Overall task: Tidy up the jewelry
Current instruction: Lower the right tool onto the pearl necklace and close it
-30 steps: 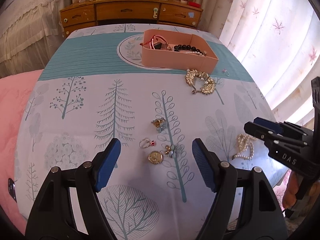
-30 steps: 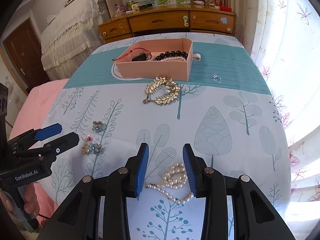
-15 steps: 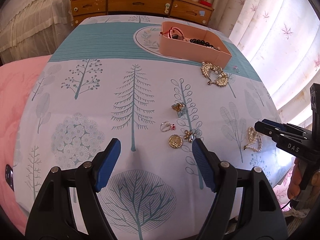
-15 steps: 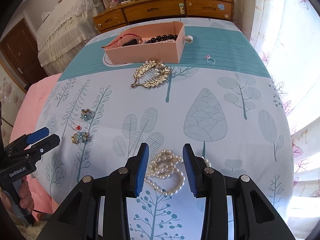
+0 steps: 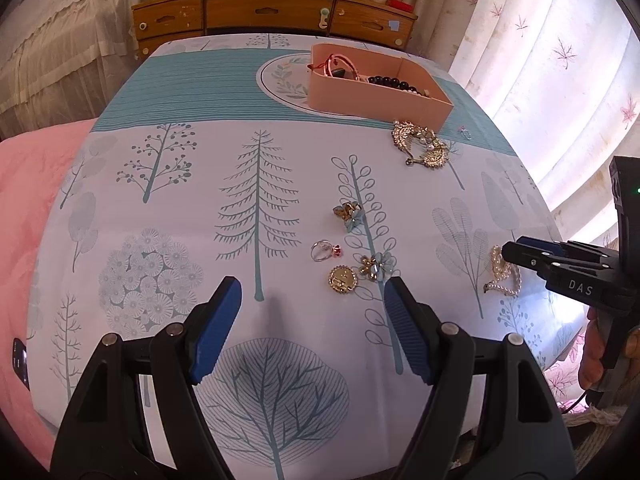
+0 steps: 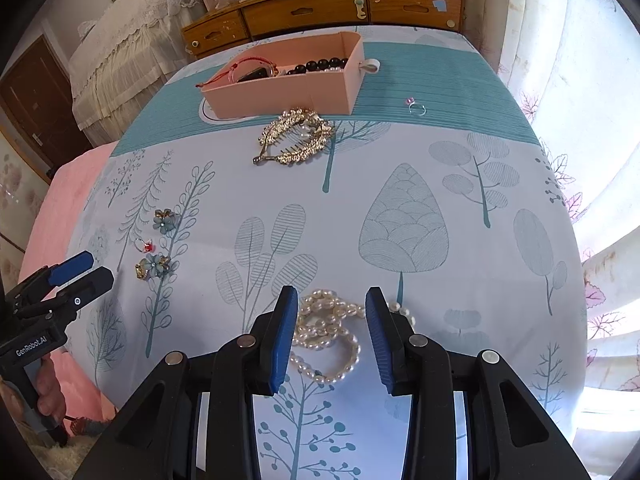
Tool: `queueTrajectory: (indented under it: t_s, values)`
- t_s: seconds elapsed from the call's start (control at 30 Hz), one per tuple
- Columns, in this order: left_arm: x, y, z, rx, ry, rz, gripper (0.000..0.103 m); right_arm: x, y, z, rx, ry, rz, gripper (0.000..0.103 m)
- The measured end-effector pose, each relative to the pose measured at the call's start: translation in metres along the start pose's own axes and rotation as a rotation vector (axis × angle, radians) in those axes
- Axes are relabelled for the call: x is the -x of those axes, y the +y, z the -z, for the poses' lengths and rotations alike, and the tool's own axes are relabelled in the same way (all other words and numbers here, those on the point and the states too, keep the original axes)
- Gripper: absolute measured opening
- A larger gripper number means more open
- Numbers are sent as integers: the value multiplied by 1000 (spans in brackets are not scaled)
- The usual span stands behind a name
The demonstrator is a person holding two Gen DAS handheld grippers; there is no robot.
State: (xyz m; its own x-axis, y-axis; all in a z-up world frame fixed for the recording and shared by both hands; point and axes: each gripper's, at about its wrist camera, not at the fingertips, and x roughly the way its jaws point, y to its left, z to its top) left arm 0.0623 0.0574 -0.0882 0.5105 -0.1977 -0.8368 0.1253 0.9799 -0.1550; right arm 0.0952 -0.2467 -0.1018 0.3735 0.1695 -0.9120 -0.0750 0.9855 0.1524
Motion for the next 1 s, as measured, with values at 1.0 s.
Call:
queueTrajectory:
  t_s: [1.0]
  values:
    - [-9, 5, 9, -7, 34, 10, 72, 18, 3, 17, 403, -30, 192, 36]
